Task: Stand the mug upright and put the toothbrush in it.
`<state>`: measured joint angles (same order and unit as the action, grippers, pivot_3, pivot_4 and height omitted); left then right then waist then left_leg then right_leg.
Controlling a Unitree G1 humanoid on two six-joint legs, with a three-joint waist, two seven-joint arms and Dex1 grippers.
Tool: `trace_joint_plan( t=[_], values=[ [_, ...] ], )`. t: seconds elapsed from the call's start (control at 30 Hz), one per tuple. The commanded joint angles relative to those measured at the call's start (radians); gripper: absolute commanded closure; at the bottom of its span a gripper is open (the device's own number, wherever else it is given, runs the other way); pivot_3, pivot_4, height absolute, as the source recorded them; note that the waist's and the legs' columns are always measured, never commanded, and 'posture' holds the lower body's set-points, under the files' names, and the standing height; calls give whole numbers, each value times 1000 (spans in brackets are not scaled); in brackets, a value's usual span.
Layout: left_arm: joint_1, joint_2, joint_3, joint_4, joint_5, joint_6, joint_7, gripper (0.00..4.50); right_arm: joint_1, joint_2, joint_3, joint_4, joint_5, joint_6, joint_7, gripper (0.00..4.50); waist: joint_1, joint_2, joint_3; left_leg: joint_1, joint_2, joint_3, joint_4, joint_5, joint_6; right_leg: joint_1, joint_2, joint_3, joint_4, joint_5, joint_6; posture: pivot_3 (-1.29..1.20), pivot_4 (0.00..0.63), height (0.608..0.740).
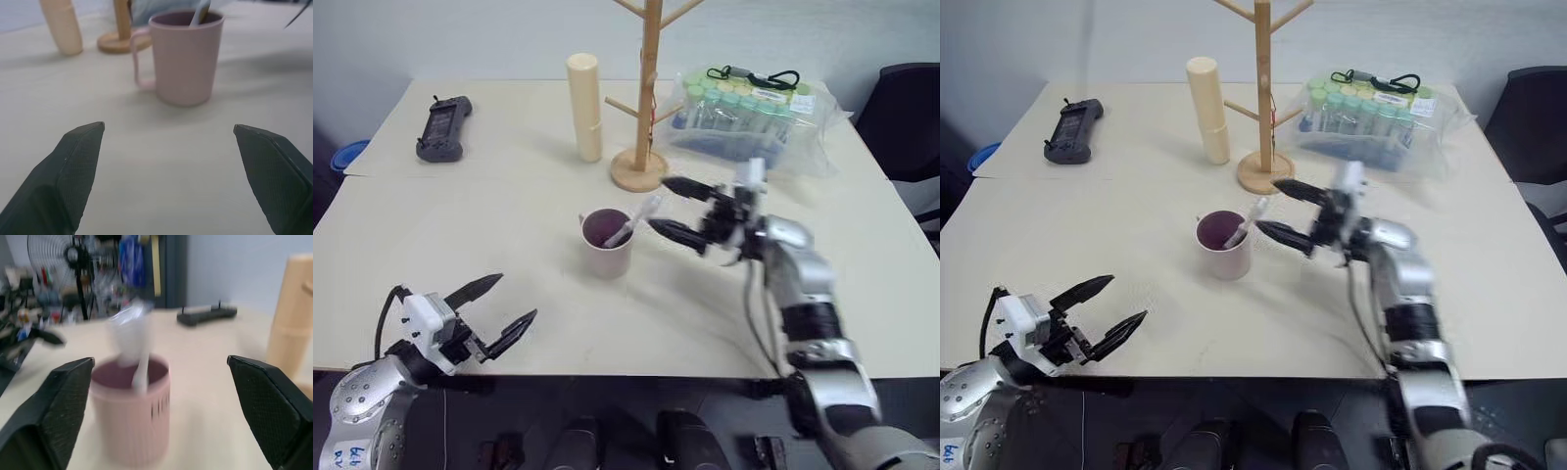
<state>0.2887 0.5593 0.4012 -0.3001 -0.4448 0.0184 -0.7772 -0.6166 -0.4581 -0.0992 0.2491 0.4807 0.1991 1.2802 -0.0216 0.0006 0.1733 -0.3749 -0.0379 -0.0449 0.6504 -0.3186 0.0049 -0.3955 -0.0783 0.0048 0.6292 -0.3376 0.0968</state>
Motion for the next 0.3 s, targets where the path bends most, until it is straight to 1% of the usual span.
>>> trace_joint_plan(
  t=[0.03, 0.17, 0.23, 0.3],
  values=[
    [33, 22, 38, 1, 45, -40, 4, 0, 86, -99, -48, -54, 8, -85, 92, 24, -7, 0, 0, 1, 0, 1, 0, 0, 0, 0, 0, 0, 0, 0, 0, 0, 150, 740],
    [67, 32, 47, 20, 84, -81, -3, 0, 211, -212, -71, 72, -65, -332, 201, 24, -6, 0, 0, 4, 1, 2, -2, 0, 0, 3, 1, 1, -1, 0, 0, 0, 150, 740],
    [72, 34, 48, 26, 86, -87, -1, 0, 243, -237, -64, 132, -87, -426, 239, 24, -4, 0, 0, 4, 1, 2, -2, 0, 0, 3, 0, 1, -1, 0, 0, 0, 150, 740],
    [83, 36, 45, 11, 84, -80, -1, 0, 265, -230, -74, 165, -85, -462, 220, 24, -4, 0, 0, 5, 1, 2, -1, 0, 1, 4, 0, 1, -1, 0, 0, 0, 150, 740]
  ],
)
